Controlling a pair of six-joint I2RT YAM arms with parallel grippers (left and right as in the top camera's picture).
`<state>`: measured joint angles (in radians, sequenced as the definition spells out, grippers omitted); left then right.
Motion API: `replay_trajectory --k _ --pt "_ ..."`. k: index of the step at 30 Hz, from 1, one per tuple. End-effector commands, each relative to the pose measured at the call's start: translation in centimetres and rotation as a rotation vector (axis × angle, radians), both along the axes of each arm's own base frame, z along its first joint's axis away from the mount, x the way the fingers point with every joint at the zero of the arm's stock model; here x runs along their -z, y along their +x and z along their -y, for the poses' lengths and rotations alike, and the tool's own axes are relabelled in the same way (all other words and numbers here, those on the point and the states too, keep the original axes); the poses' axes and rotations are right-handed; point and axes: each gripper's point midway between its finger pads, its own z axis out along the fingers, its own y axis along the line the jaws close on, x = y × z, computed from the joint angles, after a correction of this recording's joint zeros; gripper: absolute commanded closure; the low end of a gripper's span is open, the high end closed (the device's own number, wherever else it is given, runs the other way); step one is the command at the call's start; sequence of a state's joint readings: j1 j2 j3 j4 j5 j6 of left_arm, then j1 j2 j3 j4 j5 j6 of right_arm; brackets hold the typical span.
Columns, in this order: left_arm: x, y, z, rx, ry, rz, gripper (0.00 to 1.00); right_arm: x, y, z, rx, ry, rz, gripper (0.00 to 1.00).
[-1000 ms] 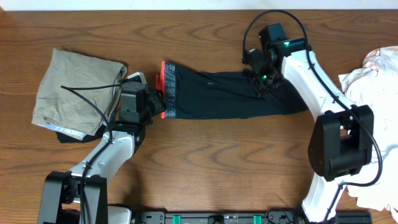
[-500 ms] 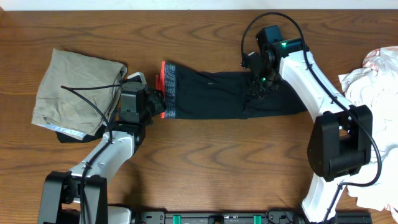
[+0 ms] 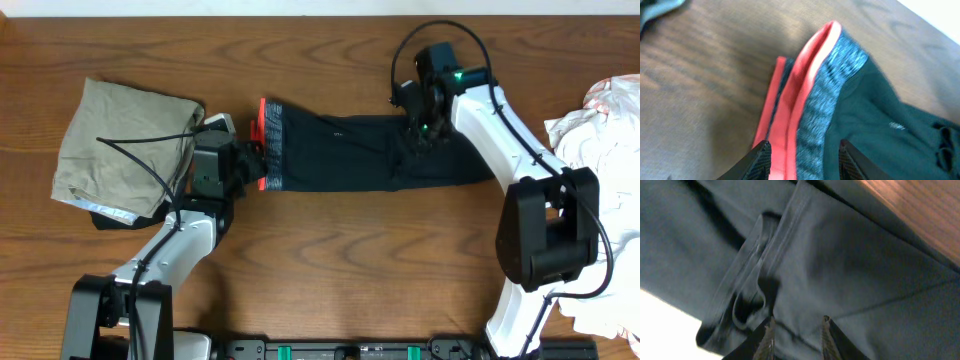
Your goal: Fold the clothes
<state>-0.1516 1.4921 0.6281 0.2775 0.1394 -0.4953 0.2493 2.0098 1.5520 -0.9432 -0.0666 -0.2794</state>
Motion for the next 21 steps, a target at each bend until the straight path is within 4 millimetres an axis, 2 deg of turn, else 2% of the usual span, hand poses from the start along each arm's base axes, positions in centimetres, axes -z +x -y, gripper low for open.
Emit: replay_trajectory --k 1,5,9,15,21 --pt "0.1 0.4 0.8 0.064 -0.016 0.001 0.56 0.7 -1.1 -0.4 0.029 0.025 -0.011 0.72" --pt "0.2 1.5 0.6 0.09 -0.043 -0.007 0.56 2.3 -2.2 -0.7 0.016 0.027 -0.032 0.72" --pt "1.7 2.4 0.6 0.112 -0.079 -0.048 0.55 3.1 -2.8 -0.9 0.01 0.033 -0.044 0.73" --pt "4.2 3.1 0.6 0.124 -0.081 -0.105 0.55 3.2 -2.6 -1.7 0.001 0.072 -0.035 0.72" --pt "5.0 2.9 0.5 0.126 -0.078 -0.125 0.55 3.2 -2.5 -2.4 -0.016 0.076 -0.023 0.73"
